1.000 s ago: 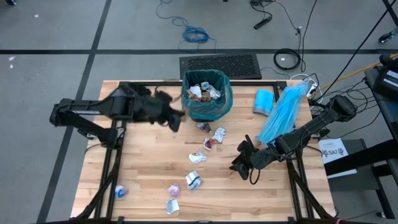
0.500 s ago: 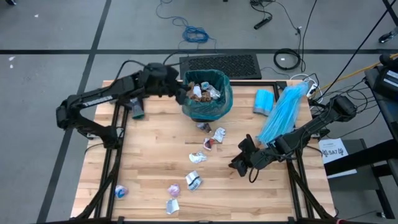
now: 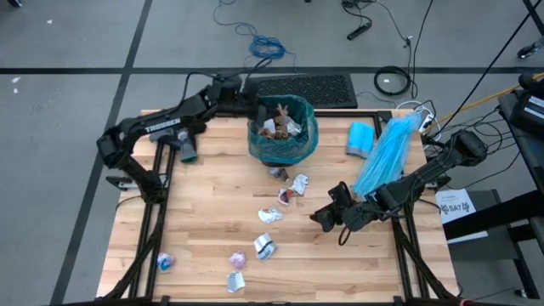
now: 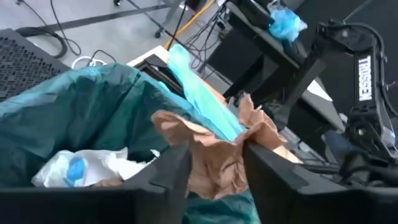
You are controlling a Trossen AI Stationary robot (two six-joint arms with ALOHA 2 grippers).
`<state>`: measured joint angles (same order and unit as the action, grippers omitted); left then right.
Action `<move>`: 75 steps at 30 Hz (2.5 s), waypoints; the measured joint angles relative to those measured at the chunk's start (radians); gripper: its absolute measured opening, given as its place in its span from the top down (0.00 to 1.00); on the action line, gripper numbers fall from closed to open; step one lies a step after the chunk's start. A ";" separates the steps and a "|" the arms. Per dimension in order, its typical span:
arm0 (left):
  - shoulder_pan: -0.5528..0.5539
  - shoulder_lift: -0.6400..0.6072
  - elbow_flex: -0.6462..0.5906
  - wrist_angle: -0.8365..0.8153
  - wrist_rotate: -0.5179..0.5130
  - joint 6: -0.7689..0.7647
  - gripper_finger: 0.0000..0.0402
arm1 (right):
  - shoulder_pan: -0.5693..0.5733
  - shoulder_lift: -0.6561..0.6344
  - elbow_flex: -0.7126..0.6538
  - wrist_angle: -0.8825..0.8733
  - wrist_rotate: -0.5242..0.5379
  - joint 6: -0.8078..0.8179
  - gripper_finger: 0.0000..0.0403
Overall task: Place trash/remove bag and relplace
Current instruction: Put the brown napkin into the trash bin, then put the pink plastic into the trash bin
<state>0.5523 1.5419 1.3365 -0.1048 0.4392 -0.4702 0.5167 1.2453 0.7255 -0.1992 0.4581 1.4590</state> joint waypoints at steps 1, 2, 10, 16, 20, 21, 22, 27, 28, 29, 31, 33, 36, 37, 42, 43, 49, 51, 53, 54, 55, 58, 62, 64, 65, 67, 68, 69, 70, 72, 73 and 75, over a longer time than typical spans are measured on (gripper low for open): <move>0.003 0.004 0.000 0.009 0.002 -0.008 0.59 | 0.000 0.000 0.000 0.000 0.000 0.000 0.62; 0.006 0.006 0.000 0.013 0.002 -0.018 0.57 | 0.000 0.000 0.000 0.000 0.002 0.000 0.62; 0.009 -0.006 0.000 0.017 -0.021 0.031 0.51 | 0.000 0.000 0.000 -0.006 0.018 -0.009 0.62; 0.011 -0.022 0.000 -0.111 -0.032 0.031 0.51 | 0.000 0.000 0.000 -0.010 0.018 -0.055 0.62; 0.010 -0.023 0.000 -0.306 -0.111 0.058 0.51 | 0.000 0.000 0.000 -0.011 0.014 -0.080 0.62; 0.008 -0.023 0.000 -0.330 -0.132 0.061 0.51 | 0.001 0.000 0.000 -0.011 0.013 -0.086 0.62; 0.005 -0.024 0.002 -0.350 -0.158 0.061 0.51 | 0.002 0.000 0.000 -0.011 0.011 -0.090 0.62; -0.014 -0.050 -0.001 -0.338 -0.182 0.034 0.51 | 0.002 0.000 0.000 -0.012 0.008 -0.091 0.62; -0.018 -0.056 0.002 -0.302 -0.182 0.031 0.51 | 0.002 0.000 0.000 -0.012 0.008 -0.094 0.62; -0.021 -0.065 0.010 -0.283 -0.182 0.026 0.51 | 0.002 0.000 0.000 -0.012 0.008 -0.101 0.62; -0.022 -0.090 0.025 -0.268 -0.182 0.029 0.51 | 0.002 0.000 0.000 -0.012 0.007 -0.111 0.62; -0.025 -0.112 0.052 -0.238 -0.183 0.038 0.51 | 0.002 0.000 0.000 -0.012 0.006 -0.118 0.62; -0.039 -0.146 0.094 -0.269 -0.184 0.075 0.51 | 0.002 0.000 0.000 -0.012 0.004 -0.139 0.62; -0.041 -0.163 0.105 -0.303 -0.187 0.092 0.51 | 0.002 0.000 0.000 -0.013 0.003 -0.143 0.62; -0.087 -0.260 0.151 -0.609 -0.327 0.172 0.51 | 0.002 0.000 0.000 -0.014 0.003 -0.168 0.62; -0.096 -0.283 0.151 -0.699 -0.363 0.185 0.51 | 0.002 0.000 0.000 -0.014 0.003 -0.170 0.62; -0.214 -0.365 0.151 -1.152 -0.488 0.165 0.51 | 0.002 0.000 0.000 -0.016 0.003 -0.218 0.62; -0.277 -0.376 0.142 -1.254 -0.490 0.157 0.51 | 0.002 0.000 0.000 -0.016 0.008 -0.237 0.62; -0.356 -0.377 0.128 -1.327 -0.490 0.118 0.51 | 0.002 0.000 0.000 -0.016 0.008 -0.264 0.62; -0.394 -0.377 0.120 -1.347 -0.489 0.096 0.51 | 0.002 0.000 0.000 -0.016 0.009 -0.275 0.62; -0.435 -0.376 0.112 -1.360 -0.489 0.071 0.51 | 0.002 0.000 0.000 -0.016 0.011 -0.283 0.62; -0.570 -0.375 0.089 -1.359 -0.490 -0.025 0.51 | 0.002 0.000 0.000 -0.016 0.012 -0.296 0.62; -0.762 -0.376 0.038 -1.359 -0.535 -0.249 0.51 | 0.002 0.000 0.000 -0.015 0.010 -0.297 0.62; -0.868 -0.375 0.005 -1.338 -0.562 -0.384 0.51 | 0.002 0.000 0.000 -0.015 0.008 -0.297 0.62; -0.925 -0.375 -0.014 -1.319 -0.578 -0.458 0.51 | 0.002 0.000 0.000 -0.015 0.007 -0.297 0.62; -1.029 -0.375 -0.054 -1.307 -0.607 -0.613 0.51 | 0.002 0.000 0.000 -0.015 0.003 -0.297 0.62; -1.083 -0.374 -0.076 -1.300 -0.617 -0.690 0.51 | 0.002 0.000 0.000 -0.015 -0.004 -0.298 0.62; -1.132 -0.373 -0.100 -1.282 -0.622 -0.768 0.51 | 0.002 0.000 0.000 -0.015 -0.014 -0.299 0.62; -1.179 -0.372 -0.125 -1.267 -0.623 -0.853 0.51 | 0.002 0.000 0.000 -0.015 -0.021 -0.303 0.62; -1.266 -0.361 -0.179 -1.237 -0.623 -1.036 0.51 | 0.002 0.000 0.000 -0.015 -0.040 -0.318 0.62; -1.304 -0.355 -0.206 -1.212 -0.623 -1.134 0.51 | 0.002 0.000 0.000 -0.015 -0.046 -0.321 0.62; -1.376 -0.342 -0.264 -1.148 -0.611 -1.316 0.51 | 0.002 0.000 0.000 -0.014 -0.054 -0.323 0.62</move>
<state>-0.8239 1.1996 1.0728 -1.2526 -0.1716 -1.7861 0.5186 1.2457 0.7254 -0.2131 0.4040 1.1360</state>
